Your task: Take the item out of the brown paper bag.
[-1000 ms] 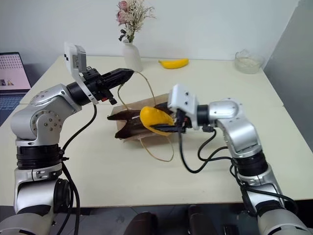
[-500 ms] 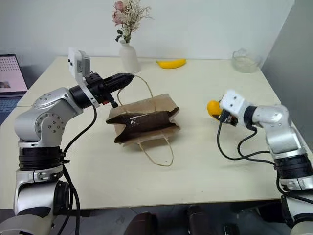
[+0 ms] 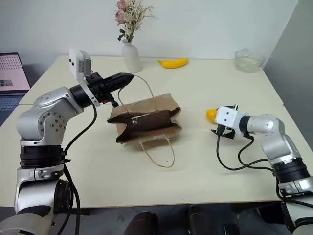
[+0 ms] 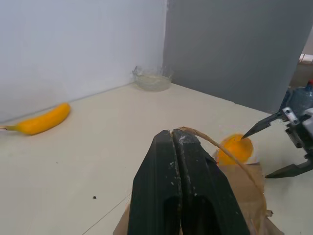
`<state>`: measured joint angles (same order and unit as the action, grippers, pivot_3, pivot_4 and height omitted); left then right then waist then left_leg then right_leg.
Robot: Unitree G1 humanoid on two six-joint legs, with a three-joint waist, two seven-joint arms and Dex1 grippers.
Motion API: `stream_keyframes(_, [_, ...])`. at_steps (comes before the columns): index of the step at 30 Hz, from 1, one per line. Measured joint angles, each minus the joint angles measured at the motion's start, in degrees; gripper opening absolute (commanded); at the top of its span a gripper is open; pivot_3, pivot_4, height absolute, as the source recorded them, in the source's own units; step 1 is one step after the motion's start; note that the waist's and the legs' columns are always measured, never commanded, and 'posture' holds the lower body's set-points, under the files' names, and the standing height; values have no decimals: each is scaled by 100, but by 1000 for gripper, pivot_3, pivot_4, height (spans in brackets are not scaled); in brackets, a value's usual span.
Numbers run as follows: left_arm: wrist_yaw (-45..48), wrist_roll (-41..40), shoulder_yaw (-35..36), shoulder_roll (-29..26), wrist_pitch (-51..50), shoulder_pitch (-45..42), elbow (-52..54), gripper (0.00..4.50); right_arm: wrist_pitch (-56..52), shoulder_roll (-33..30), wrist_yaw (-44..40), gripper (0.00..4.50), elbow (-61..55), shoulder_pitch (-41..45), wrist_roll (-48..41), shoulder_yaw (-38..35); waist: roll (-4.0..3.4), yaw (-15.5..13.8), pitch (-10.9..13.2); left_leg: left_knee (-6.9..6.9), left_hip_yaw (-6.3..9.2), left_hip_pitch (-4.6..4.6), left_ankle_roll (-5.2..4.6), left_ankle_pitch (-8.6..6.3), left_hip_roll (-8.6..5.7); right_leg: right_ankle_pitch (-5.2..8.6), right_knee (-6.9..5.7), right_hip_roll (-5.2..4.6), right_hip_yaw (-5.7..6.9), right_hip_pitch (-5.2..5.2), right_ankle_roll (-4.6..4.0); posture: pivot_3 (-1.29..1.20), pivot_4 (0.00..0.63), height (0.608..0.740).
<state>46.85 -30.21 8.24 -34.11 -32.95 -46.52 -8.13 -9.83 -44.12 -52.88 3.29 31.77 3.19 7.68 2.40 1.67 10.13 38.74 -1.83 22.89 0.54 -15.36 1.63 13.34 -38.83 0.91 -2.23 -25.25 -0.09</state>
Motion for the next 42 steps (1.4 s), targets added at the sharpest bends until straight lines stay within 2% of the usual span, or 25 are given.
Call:
stream_keyframes(4, [55,441,-142,38,657,-516,-818,0,-1503,424,2,4447,-1619,-547,-1475,-824,1,-12,-1,1,2,-2,0,0,0,0,-1,0,3,5,0,0,150,740])
stream_keyframes(7, [318,844,-365,-3,1224,-842,-1489,0,-2408,857,307,4447,-2581,-782,-2322,-1019,0,6,-1,1,-2,-4,0,0,0,0,-1,0,0,4,0,0,150,740])
stream_keyframes(10, [609,1170,-554,-37,1682,-1044,-2068,614,-2930,1109,729,4500,-2960,-764,-2746,-1180,0,9,0,1,-3,-3,0,0,-2,0,-1,0,2,3,0,0,150,740])
stream_keyframes(16, [1146,1549,-679,-267,2216,-1251,-2554,2439,-3262,1283,1176,4500,-3110,-715,-2991,-1158,0,12,0,-1,-2,4,-2,-1,-1,0,4,2,2,-2,0,0,150,740])
stream_keyframes(19, [1236,1554,-630,-426,2218,-1161,-2455,2439,-3261,1311,1202,4500,-3108,-703,-2994,-1036,0,15,0,-1,-2,3,-2,-1,-1,0,3,2,1,-2,0,0,150,740])
stream_keyframes(24, [960,1451,-216,-763,1883,-401,-1494,2439,-3064,1434,1256,4500,-3010,-685,-2955,-829,0,25,0,0,-2,2,-2,-1,5,0,0,2,1,-3,0,0,150,740])
stream_keyframes(27, [488,1362,201,-911,1403,579,-256,2439,-2637,1592,1341,4500,-2827,-735,-2752,-659,0,35,0,-2,-6,0,-2,-1,7,0,2,-1,-5,-2,0,0,150,740])
stream_keyframes(31, [-351,1295,655,-793,727,1657,1113,2439,-2189,1858,1543,4500,-2538,-807,-2505,-595,0,10,0,3,-3,3,-1,-1,7,0,-2,-6,0,-2,1,0,150,740])
stream_keyframes(34, [-1231,1301,1181,-341,277,2772,2713,2439,-1723,2141,1659,4500,-2423,-895,-2441,-597,2,10,-3,-1,-6,-2,-1,-1,6,-1,7,-9,-6,4,3,0,150,740])
stream_keyframes(36, [-1656,1358,1241,73,167,3548,3503,2439,-1451,2295,1749,4500,-2335,-1047,-2396,-635,3,6,-3,-2,-6,-2,-1,-2,6,-1,8,-11,-6,5,3,0,150,740])
stream_keyframes(39, [-2345,1466,1235,868,72,4461,4246,2439,-1218,2517,1980,4500,-2208,-1307,-2262,-645,7,-9,-6,0,-3,-4,-1,-2,6,-2,3,-12,-4,8,3,0,150,740])
stream_keyframes(42, [-2861,1639,1119,1376,167,4890,4586,2439,-1104,2698,2109,4500,-2171,-1524,-2245,-649,8,-12,-7,1,-4,-20,-1,-1,4,-4,-4,-10,-5,18,5,0,150,740])
